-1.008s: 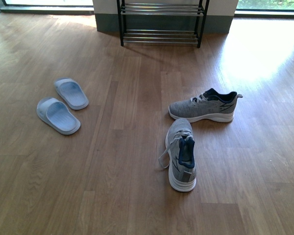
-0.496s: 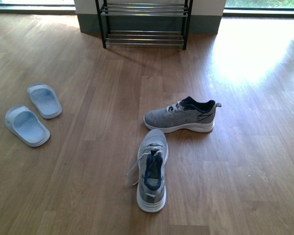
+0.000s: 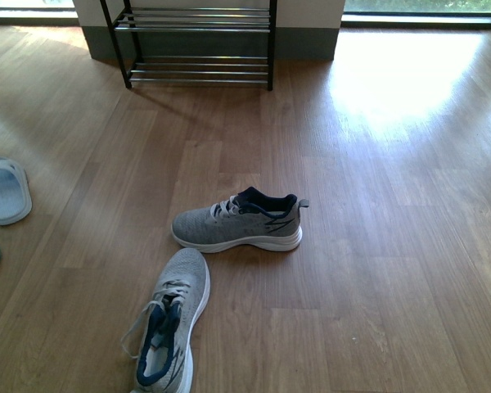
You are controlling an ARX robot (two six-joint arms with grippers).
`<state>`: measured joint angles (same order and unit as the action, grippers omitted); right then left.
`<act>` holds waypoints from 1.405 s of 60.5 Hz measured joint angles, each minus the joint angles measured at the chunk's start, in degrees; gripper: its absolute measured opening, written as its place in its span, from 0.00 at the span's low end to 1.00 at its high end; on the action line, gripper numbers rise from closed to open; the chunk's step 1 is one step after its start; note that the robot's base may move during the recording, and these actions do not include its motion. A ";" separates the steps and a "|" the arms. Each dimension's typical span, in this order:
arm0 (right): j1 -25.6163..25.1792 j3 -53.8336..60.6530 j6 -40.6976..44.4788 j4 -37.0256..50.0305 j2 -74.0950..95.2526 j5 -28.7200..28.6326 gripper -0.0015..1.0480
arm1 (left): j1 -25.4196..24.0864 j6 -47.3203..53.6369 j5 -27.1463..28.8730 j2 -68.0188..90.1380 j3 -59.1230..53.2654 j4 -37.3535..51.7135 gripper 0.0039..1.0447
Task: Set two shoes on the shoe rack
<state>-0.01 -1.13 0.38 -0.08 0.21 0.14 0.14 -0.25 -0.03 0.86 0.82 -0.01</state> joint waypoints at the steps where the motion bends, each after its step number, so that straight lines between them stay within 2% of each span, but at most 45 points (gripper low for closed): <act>1: 0.00 0.00 0.00 0.00 0.00 0.04 0.91 | 0.00 0.00 -0.02 0.00 0.00 0.00 0.91; 27: 0.00 0.00 0.00 0.00 -0.04 0.02 0.91 | 0.00 0.00 0.02 0.00 0.00 0.00 0.91; 28: 0.00 0.00 0.00 0.00 -0.04 0.00 0.91 | 0.42 -0.13 1.70 0.33 0.00 0.22 0.91; 32: 0.00 0.00 0.00 0.00 -0.04 0.04 0.91 | 2.93 -3.96 14.64 6.27 0.39 5.73 0.91; 34: 0.00 0.00 0.00 0.00 -0.04 -0.02 0.91 | 1.77 -5.55 17.62 10.84 0.85 8.90 0.91; 36: 0.00 0.00 0.00 0.00 -0.04 -0.09 0.91 | -0.17 -6.95 17.00 16.26 1.38 12.33 0.91; 40: 0.00 0.00 0.00 0.00 -0.04 -0.11 0.91 | -4.85 -10.03 12.00 30.03 4.02 17.64 0.91; 46: 0.00 0.00 0.00 0.00 -0.04 -0.11 0.91 | -6.51 -12.00 5.57 48.15 8.68 22.84 0.91; 52: 0.00 0.00 0.00 0.00 -0.04 -0.11 0.91 | -5.92 -12.98 1.09 66.23 14.45 24.65 0.91; 58: 0.00 0.00 0.00 0.00 -0.04 -0.13 0.91 | -3.23 -13.55 0.57 82.88 19.39 25.70 0.91; 63: 0.00 0.00 0.00 0.00 -0.04 -0.13 0.91 | 1.42 -13.40 1.38 96.02 23.71 26.67 0.91; 70: 0.00 0.00 0.02 0.00 -0.04 -0.13 0.91 | 4.83 -12.24 2.38 106.66 28.37 28.26 0.91; 85: 0.00 0.00 0.00 0.00 -0.04 -0.13 0.91 | 10.27 -11.32 -0.72 124.63 39.34 25.20 0.91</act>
<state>-0.01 -1.13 0.38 -0.08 0.16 0.01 10.41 -11.57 -0.75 125.49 40.16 25.19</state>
